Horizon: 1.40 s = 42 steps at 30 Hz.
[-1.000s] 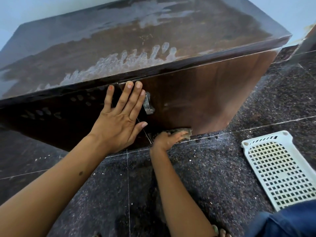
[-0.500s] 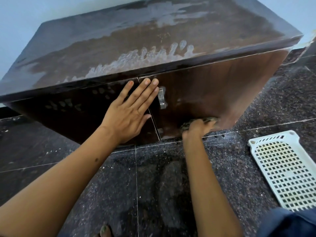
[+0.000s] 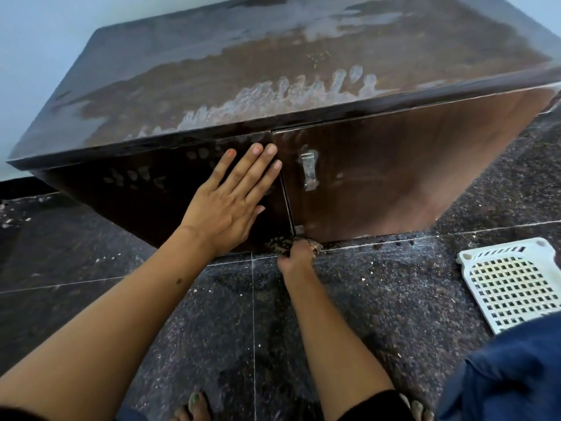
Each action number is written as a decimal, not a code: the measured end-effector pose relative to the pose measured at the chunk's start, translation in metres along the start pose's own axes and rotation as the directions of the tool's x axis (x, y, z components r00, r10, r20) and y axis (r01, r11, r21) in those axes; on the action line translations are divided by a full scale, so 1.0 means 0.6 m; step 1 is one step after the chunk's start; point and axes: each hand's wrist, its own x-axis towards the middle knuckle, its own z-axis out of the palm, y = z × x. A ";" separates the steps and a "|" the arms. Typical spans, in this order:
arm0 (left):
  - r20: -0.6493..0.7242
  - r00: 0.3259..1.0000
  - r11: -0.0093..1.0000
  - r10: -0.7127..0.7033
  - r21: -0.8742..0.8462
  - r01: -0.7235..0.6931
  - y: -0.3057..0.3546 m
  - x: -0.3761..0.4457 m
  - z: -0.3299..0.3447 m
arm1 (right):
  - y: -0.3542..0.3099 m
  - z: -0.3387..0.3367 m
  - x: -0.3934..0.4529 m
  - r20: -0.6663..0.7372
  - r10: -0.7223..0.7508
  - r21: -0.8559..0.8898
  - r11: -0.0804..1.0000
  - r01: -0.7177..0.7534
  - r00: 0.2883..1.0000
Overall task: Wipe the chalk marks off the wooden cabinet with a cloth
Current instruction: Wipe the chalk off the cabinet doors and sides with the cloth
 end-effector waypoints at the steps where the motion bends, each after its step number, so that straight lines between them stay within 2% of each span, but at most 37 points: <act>1: 0.002 1.000 1.000 -0.002 0.000 0.002 0.001 0.001 0.000 | 0.016 0.009 0.048 0.029 0.030 0.022 0.999 -0.031 0.999; 3: 0.012 1.000 1.000 0.001 0.010 -0.001 0.003 0.002 0.001 | 0.008 0.019 0.022 0.070 0.036 0.059 0.997 -0.040 0.997; 5: 0.016 1.000 1.000 0.007 0.025 -0.008 0.001 -0.001 0.002 | -0.008 0.025 -0.028 0.060 0.066 0.015 0.998 -0.067 0.996; 7: 0.005 1.000 1.000 0.020 0.022 -0.020 -0.004 -0.003 0.002 | -0.026 0.032 -0.068 0.054 0.032 0.077 0.996 -0.036 0.998; 12: -0.072 0.995 0.996 0.068 -0.046 -0.072 -0.023 -0.010 -0.002 | -0.031 0.066 -0.188 0.124 -0.150 0.136 0.982 0.133 0.981; 15: -0.098 0.995 0.999 0.005 -0.039 -0.009 -0.037 -0.028 0.005 | -0.023 0.075 -0.223 0.129 -0.236 0.174 0.962 0.212 0.963; 18: -0.096 0.994 0.999 -0.042 -0.017 0.041 -0.041 -0.038 0.010 | -0.019 0.076 -0.211 0.075 -0.285 0.189 0.945 0.267 0.956; 21: -0.094 0.992 0.996 -0.087 -0.009 0.087 -0.040 -0.039 0.008 | -0.038 0.052 -0.172 -0.046 -0.333 0.174 0.926 0.335 0.942; 25: -0.077 0.993 0.995 -0.095 -0.017 0.094 -0.037 -0.039 0.005 | -0.082 0.012 -0.123 -0.167 -0.456 0.196 0.853 0.483 0.874; 27: -0.071 0.993 0.995 -0.096 -0.009 0.096 -0.036 -0.038 0.005 | -0.091 0.011 -0.134 -0.174 -0.603 0.142 0.767 0.626 0.778; 28: -0.068 0.993 0.995 -0.098 -0.009 0.097 -0.035 -0.037 0.006 | -0.088 0.015 -0.144 -0.171 -0.702 0.075 0.690 0.720 0.691; 31: -0.064 0.991 0.993 -0.114 0.003 0.114 -0.032 -0.037 0.011 | -0.057 0.033 -0.177 -0.031 -0.940 -0.133 0.342 0.930 0.341; 32: -0.062 0.991 0.993 -0.120 0.005 0.120 -0.031 -0.036 0.012 | -0.042 0.035 -0.176 0.042 -0.975 -0.194 0.206 0.959 0.218; 34: -0.061 0.990 0.992 -0.127 0.002 0.128 -0.028 -0.034 0.012 | -0.027 0.019 -0.148 0.196 -0.980 -0.321 -0.041 0.946 0.024; 36: -0.064 0.989 0.991 -0.136 -0.006 0.136 -0.025 -0.035 0.009 | -0.035 -0.018 -0.098 0.396 -0.909 -0.473 -0.321 0.821 -0.127; 38: -0.063 0.988 0.990 -0.137 -0.015 0.137 -0.025 -0.037 0.007 | -0.063 -0.061 -0.052 0.544 -0.812 -0.553 -0.538 0.637 -0.213; 39: -0.065 0.989 0.991 -0.135 -0.018 0.134 -0.026 -0.037 0.005 | -0.080 -0.075 -0.040 0.573 -0.786 -0.563 -0.584 0.585 -0.234; 41: -0.062 0.989 0.991 -0.131 -0.023 0.130 -0.026 -0.037 0.002 | -0.105 -0.087 -0.039 0.540 -0.804 -0.587 -0.570 0.574 -0.246; 42: -0.059 0.989 0.991 -0.132 -0.024 0.131 -0.025 -0.037 0.001 | -0.116 -0.085 -0.048 0.479 -0.846 -0.604 -0.511 0.611 -0.234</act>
